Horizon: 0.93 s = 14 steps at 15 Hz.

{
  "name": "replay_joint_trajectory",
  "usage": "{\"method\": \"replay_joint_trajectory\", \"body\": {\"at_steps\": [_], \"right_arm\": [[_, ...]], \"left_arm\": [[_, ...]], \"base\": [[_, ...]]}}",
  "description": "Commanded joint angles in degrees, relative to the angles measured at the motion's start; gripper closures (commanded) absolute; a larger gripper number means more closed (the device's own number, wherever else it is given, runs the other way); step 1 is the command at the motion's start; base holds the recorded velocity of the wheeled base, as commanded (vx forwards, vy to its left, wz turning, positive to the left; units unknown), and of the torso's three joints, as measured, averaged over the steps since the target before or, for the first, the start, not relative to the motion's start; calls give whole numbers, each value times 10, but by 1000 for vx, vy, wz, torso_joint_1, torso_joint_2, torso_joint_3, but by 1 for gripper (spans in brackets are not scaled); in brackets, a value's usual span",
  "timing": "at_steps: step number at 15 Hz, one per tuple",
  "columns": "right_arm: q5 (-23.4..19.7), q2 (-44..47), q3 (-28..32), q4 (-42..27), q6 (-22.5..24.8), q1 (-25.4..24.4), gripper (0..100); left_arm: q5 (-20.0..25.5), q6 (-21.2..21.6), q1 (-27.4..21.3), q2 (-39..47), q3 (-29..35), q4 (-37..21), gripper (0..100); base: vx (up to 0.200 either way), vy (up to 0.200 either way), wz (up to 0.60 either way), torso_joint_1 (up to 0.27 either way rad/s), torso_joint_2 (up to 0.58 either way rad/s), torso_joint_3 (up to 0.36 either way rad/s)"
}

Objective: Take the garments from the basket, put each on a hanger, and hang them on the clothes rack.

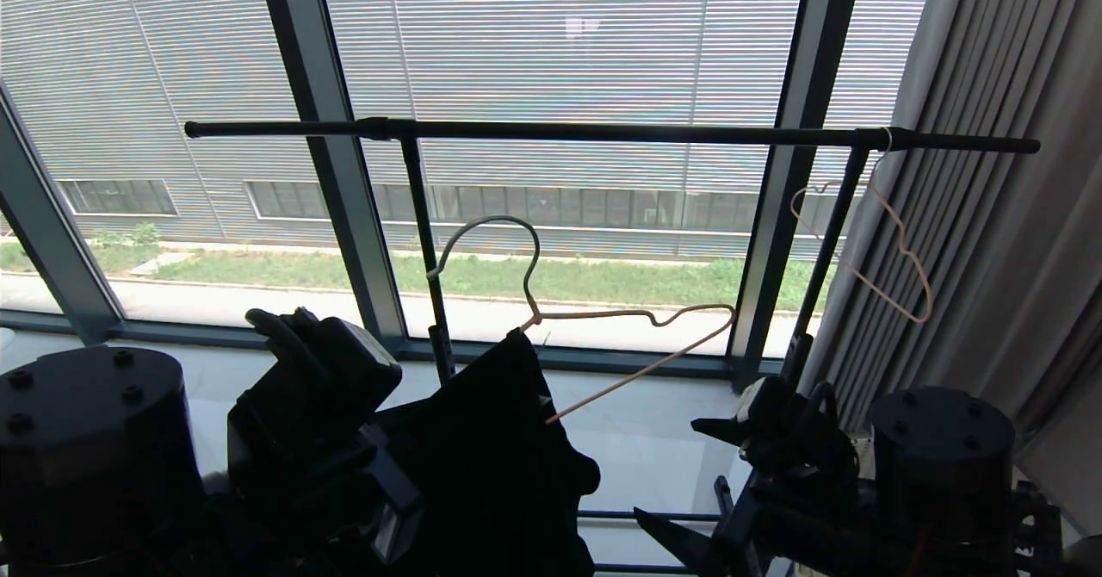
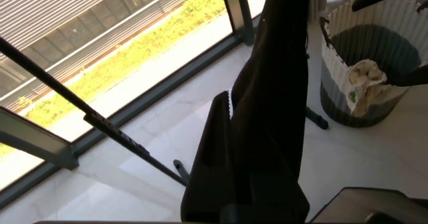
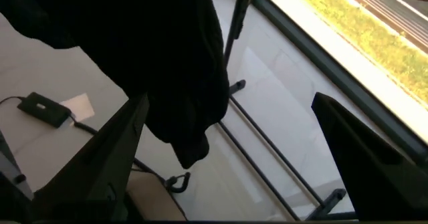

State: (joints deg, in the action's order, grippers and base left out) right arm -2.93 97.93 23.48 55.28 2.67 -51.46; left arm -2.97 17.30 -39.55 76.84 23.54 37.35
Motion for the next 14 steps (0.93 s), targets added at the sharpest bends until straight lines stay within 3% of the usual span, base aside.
{"method": "replay_joint_trajectory", "body": {"at_steps": [1,4,8,11,14], "right_arm": [[37,71,43,4,-40,-5,0],[91,120,86,4,-72,-20,0],[102,137,87,4,-73,-21,0],[144,155,88,4,-73,-20,0],[148,147,90,11,-72,-20,0]], "left_arm": [[1,0,-2,-1,1,1,100],[1,0,-6,-1,3,2,100],[2,0,-10,0,12,2,100],[2,0,-19,-2,14,2,100],[-1,2,-17,5,12,2,100]], "base": [[0,0,0,0,0,0],[0,0,0,0,0,0],[0,0,0,0,0,0],[0,0,0,0,0,0],[0,0,0,0,0,0]]}}
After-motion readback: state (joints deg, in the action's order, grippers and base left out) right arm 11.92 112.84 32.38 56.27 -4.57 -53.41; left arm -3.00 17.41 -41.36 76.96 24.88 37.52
